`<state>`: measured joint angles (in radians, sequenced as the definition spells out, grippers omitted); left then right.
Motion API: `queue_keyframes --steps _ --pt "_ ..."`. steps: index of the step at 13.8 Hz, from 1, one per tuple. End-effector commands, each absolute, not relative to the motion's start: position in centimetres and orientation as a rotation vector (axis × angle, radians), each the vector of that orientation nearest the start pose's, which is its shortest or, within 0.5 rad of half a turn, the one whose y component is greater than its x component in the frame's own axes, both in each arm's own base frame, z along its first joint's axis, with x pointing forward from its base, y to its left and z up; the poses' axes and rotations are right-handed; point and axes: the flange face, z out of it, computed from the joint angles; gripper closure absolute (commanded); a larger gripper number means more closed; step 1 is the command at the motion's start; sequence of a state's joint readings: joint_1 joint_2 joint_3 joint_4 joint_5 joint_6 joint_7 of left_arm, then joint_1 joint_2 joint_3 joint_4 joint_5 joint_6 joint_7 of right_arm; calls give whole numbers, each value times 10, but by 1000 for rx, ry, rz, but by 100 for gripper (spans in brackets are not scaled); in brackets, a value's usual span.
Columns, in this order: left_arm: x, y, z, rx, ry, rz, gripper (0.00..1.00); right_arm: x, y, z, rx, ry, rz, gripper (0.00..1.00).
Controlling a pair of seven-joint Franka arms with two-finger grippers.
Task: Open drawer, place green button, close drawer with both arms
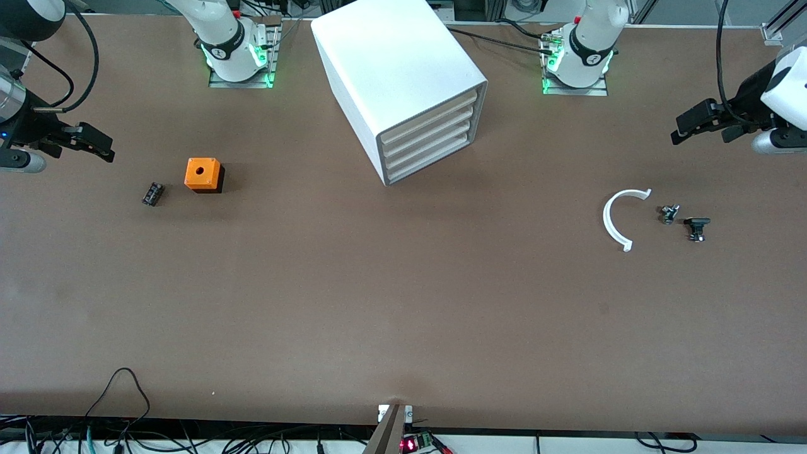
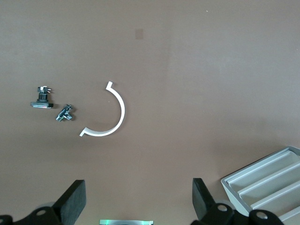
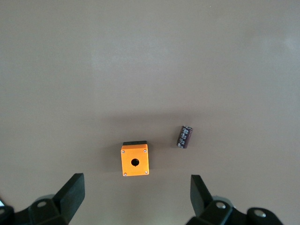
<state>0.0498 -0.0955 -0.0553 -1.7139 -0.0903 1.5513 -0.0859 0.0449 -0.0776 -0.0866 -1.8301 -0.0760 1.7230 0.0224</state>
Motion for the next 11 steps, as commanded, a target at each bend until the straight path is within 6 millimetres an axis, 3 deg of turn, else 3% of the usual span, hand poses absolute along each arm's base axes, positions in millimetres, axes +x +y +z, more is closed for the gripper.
queue_keyframes --steps 1,4,8,11 --pt "524 -39 611 -3215 -32 129 0 527 -31 560 -3189 59 34 0" --pt "540 -39 605 -3218 -30 127 0 527 -31 560 -3189 59 36 0" --pt "542 -51 603 -3216 5 116 0 527 -31 559 -3189 59 39 0" --pt "542 -46 602 -3217 -10 118 0 527 -31 560 -3189 59 36 0"
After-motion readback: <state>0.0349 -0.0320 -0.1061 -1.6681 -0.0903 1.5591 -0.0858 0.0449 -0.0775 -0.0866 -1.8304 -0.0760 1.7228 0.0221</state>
